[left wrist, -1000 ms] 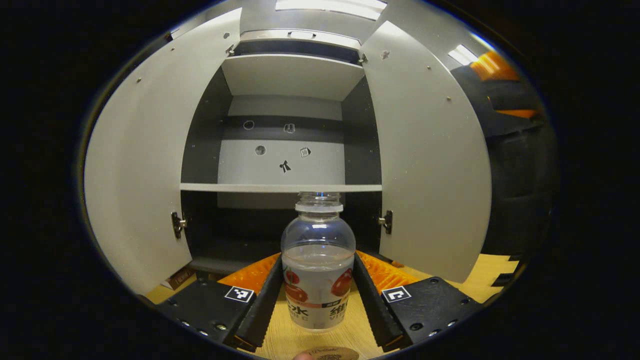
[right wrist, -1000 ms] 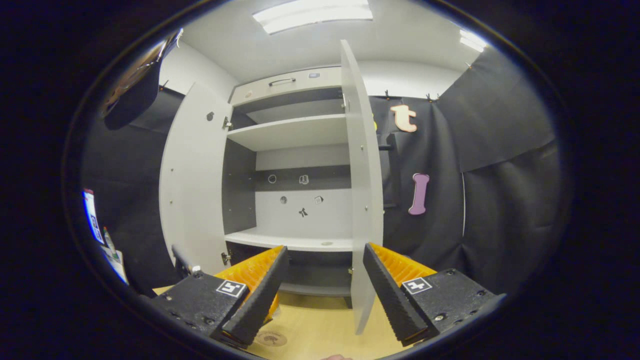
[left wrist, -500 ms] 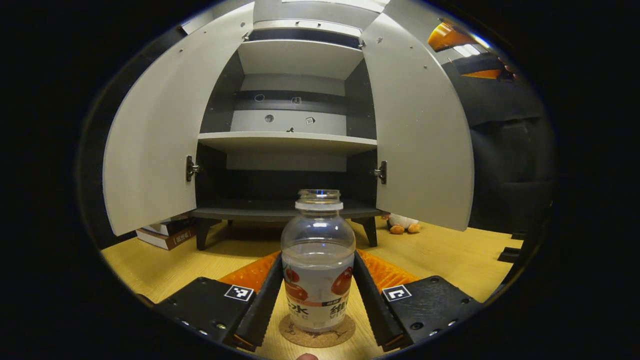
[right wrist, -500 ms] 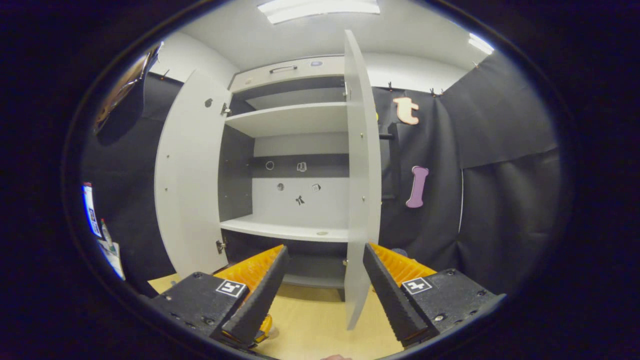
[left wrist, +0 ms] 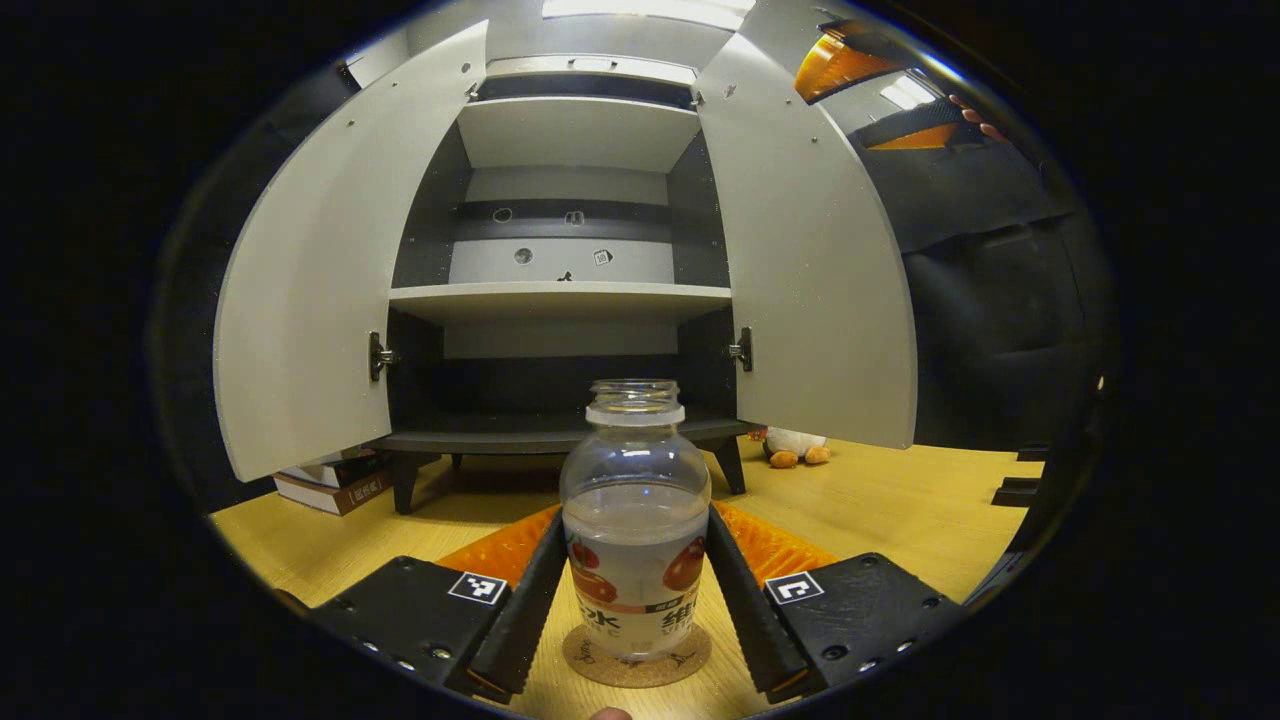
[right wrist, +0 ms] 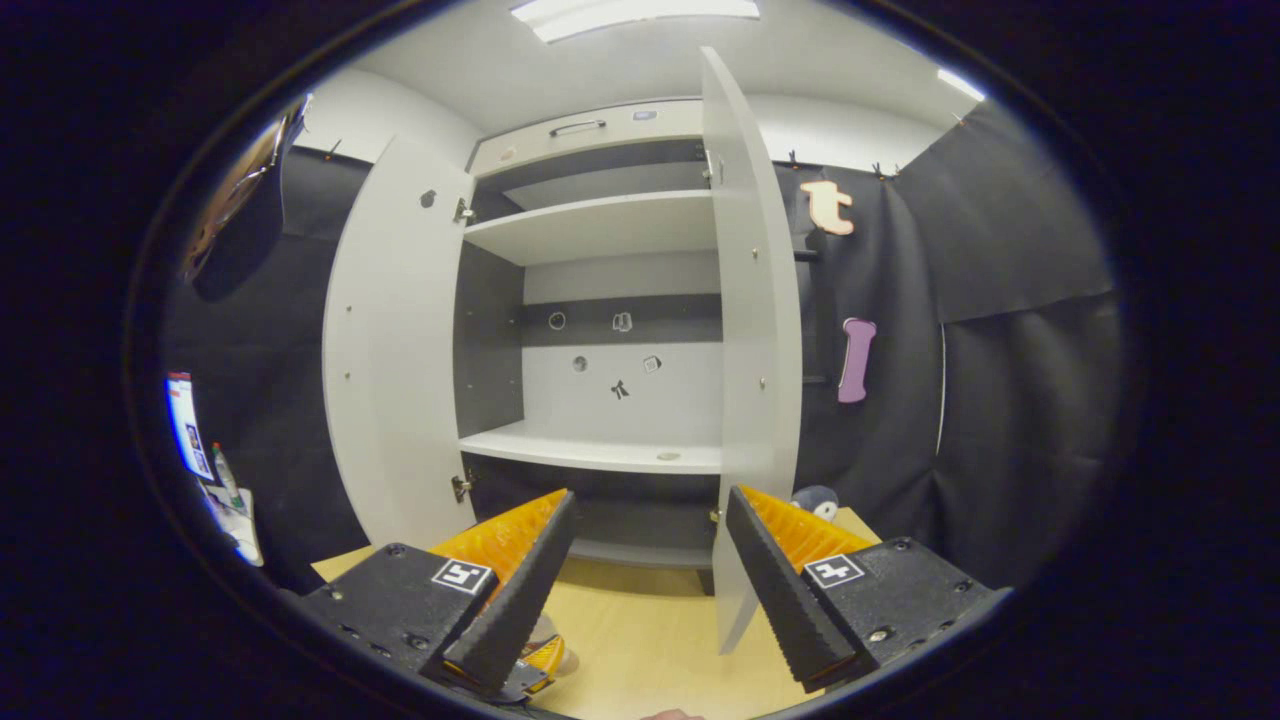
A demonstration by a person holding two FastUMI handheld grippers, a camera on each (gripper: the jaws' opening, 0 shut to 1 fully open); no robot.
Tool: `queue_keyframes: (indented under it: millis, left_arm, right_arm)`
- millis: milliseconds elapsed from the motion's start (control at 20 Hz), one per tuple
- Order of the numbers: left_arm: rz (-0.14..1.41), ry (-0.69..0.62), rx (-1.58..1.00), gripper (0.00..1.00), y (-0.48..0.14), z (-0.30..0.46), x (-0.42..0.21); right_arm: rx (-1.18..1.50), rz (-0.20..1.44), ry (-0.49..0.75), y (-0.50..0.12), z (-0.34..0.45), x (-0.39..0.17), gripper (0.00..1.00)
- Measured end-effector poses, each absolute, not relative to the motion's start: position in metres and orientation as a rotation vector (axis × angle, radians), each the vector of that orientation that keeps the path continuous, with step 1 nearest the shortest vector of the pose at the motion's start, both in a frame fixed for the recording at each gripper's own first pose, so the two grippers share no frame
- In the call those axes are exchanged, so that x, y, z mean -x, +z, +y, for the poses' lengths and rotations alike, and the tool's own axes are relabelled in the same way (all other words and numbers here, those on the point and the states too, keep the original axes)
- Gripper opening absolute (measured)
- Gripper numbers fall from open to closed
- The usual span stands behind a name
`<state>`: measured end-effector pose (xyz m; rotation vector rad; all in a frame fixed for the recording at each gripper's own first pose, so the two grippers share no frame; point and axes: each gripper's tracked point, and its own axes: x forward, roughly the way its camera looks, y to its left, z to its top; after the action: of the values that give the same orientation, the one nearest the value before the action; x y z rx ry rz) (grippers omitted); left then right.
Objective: Grasp the bottle in the cabinet with the left hand and place it on the coaster, then close the right door with the right hand and the left door with the left hand.
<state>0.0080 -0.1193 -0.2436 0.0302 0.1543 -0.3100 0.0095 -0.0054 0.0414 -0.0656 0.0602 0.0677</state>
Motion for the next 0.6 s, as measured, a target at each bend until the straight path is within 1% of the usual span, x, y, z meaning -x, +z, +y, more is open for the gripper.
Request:
queue_keyframes:
  millis: [50, 100, 150, 250, 450, 600]
  left_arm:
    - [0.157, -0.310, -0.028, 0.80, -0.243, -0.118, -0.006]
    - [0.160, -0.308, -0.022, 0.83, -0.243, -0.117, -0.006]
    - [0.160, -0.310, -0.013, 0.91, -0.239, -0.116, -0.005]
    - [0.152, -0.313, -0.005, 0.95, -0.232, -0.116, -0.002]
    - [0.114, -0.317, 0.010, 0.95, -0.201, -0.109, 0.004]
    - [0.071, -0.289, 0.019, 0.95, -0.167, -0.097, 0.000]
  right_arm:
    - [0.063, 0.060, 0.069, 0.042, -0.004, -0.009, 0.99]
    - [0.061, 0.063, 0.071, 0.040, -0.004, -0.010, 0.99]
    - [0.060, 0.066, 0.073, 0.040, -0.003, -0.009, 0.99]
    - [0.064, 0.064, 0.074, 0.040, -0.003, -0.009, 0.99]
    - [0.062, 0.059, 0.075, 0.039, -0.003, -0.006, 0.98]
    - [0.048, 0.051, 0.066, 0.037, -0.007, -0.003, 0.99]
